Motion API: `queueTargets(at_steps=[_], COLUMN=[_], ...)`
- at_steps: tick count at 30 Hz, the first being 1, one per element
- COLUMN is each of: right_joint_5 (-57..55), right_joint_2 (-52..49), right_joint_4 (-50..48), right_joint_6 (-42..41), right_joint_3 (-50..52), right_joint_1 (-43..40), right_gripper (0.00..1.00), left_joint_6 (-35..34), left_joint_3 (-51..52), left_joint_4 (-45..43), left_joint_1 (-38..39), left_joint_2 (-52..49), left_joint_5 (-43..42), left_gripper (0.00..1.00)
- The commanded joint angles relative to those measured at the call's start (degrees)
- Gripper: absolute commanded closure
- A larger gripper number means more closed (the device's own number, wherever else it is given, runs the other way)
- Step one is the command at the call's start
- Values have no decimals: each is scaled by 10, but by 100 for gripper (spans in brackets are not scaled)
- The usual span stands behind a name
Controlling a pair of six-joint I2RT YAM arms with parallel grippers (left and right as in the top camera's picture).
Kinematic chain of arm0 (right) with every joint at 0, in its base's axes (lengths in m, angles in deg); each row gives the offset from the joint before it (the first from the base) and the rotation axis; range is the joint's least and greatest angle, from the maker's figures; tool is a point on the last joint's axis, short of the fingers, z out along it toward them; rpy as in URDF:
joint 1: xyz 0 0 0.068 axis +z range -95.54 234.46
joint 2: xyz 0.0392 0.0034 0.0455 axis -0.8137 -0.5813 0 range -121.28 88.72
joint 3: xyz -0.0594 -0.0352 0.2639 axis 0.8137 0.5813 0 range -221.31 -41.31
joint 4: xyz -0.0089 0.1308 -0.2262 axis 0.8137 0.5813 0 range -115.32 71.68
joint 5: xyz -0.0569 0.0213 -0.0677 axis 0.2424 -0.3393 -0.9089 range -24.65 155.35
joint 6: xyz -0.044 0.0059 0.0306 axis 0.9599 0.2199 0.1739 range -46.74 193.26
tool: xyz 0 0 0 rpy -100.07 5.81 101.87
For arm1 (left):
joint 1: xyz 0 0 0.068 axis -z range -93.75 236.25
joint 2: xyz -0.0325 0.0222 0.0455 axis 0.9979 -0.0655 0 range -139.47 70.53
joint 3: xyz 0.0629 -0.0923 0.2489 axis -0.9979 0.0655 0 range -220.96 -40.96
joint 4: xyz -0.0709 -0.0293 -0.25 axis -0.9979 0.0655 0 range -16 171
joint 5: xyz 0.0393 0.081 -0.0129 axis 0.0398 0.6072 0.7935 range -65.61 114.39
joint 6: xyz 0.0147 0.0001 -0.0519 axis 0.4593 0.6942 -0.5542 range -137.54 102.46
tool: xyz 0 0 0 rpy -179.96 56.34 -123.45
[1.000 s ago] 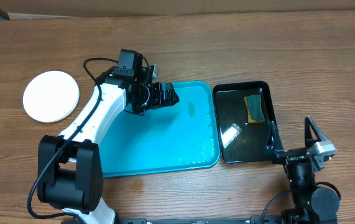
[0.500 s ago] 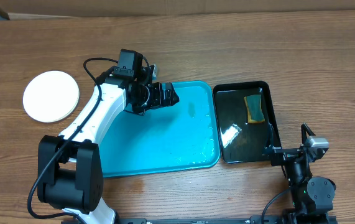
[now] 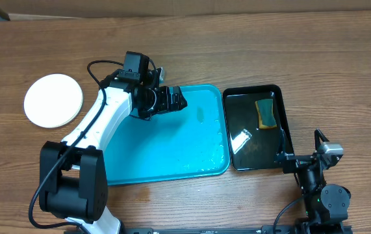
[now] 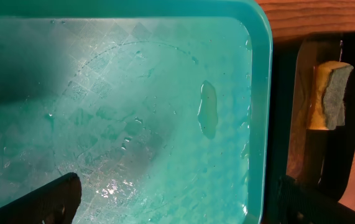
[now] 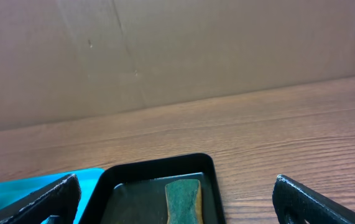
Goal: Clean dirty plates on tray and stack at the side
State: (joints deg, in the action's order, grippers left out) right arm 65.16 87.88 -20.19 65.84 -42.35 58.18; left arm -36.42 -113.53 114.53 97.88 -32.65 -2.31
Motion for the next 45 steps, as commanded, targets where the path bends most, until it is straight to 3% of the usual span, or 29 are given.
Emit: queueTargets(at_steps=[1,22,25,40,45], right_joint_5=[3,3,3,3,3], right_joint_2=[7,7,7,7,7], right_joint_4=[-3,-3,-3,-3,-3], right_joint_6=[4,4,4,4,4], right_joint_3=[6,6,6,6,6], right_joint_1=[-4,-4,-4,-4,-4], right_gripper=[0,0,0,0,0], left_joint_6=[9,9,11,11,11], left_joint_3=[0,0,0,7,53], left_joint_4=[-1,-1,2,5,44], left_joint_1=[0,0,0,-3,-29], left_joint_2=[12,16,39,432,573], left_joint_5=[3,3,40,341,362], left_gripper=[0,0,0,0,0])
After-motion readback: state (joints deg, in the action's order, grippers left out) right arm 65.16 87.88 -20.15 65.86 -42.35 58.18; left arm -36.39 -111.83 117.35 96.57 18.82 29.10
